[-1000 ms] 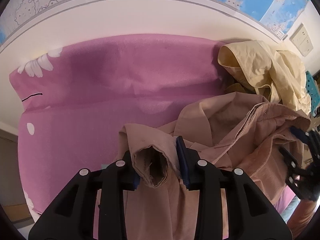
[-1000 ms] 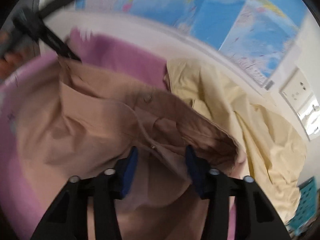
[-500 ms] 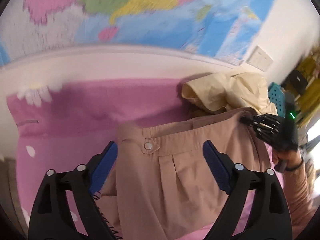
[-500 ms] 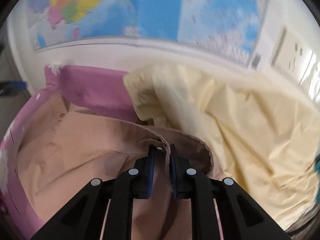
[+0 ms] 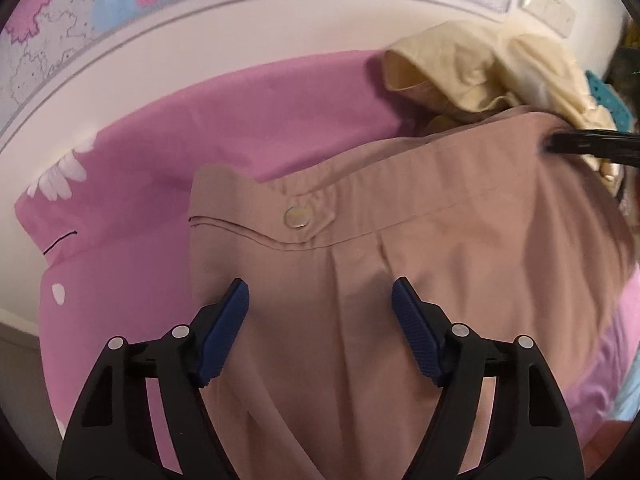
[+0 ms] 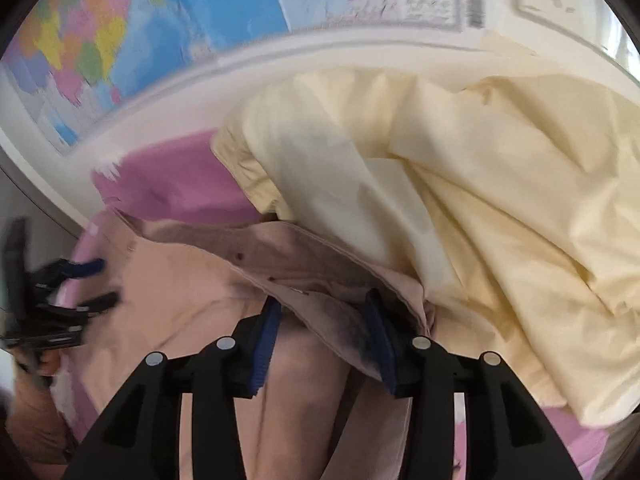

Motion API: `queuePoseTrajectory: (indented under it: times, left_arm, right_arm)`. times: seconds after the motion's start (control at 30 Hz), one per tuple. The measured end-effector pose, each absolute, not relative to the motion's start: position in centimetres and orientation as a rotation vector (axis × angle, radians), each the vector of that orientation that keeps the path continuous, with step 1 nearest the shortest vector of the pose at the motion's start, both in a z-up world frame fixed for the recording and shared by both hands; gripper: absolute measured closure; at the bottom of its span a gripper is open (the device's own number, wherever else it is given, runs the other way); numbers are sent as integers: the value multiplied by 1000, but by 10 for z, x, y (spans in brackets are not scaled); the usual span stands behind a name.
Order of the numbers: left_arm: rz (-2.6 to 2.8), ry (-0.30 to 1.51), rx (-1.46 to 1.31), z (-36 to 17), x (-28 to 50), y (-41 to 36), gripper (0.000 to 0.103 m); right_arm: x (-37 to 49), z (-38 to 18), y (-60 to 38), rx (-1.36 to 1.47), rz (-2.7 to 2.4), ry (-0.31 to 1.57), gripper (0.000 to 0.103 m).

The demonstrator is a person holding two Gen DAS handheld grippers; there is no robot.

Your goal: Fold large clothes

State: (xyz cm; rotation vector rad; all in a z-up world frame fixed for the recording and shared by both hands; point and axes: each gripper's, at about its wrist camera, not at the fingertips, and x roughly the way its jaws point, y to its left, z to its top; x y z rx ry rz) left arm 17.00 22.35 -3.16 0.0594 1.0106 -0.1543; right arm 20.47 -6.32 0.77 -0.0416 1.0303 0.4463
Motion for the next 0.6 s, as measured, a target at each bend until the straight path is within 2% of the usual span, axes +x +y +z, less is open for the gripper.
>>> queuePoseTrajectory:
  times: [0.1, 0.27, 0.47, 0.6]
  left_arm:
    - [-154, 1010, 57, -35, 172, 224, 30]
    - [-148, 994, 72, -36, 173, 221, 30]
    - [-137, 999, 77, -40, 176, 221, 30]
    - [-124, 1010, 63, -45, 182, 220, 28]
  right_arm:
    - [176, 26, -69, -66, 470, 933, 56]
    - [136, 35, -42, -196, 533, 817, 57]
    - [170, -2, -15, -284, 476, 893, 59]
    - [207, -29, -33, -105, 482, 1002, 61]
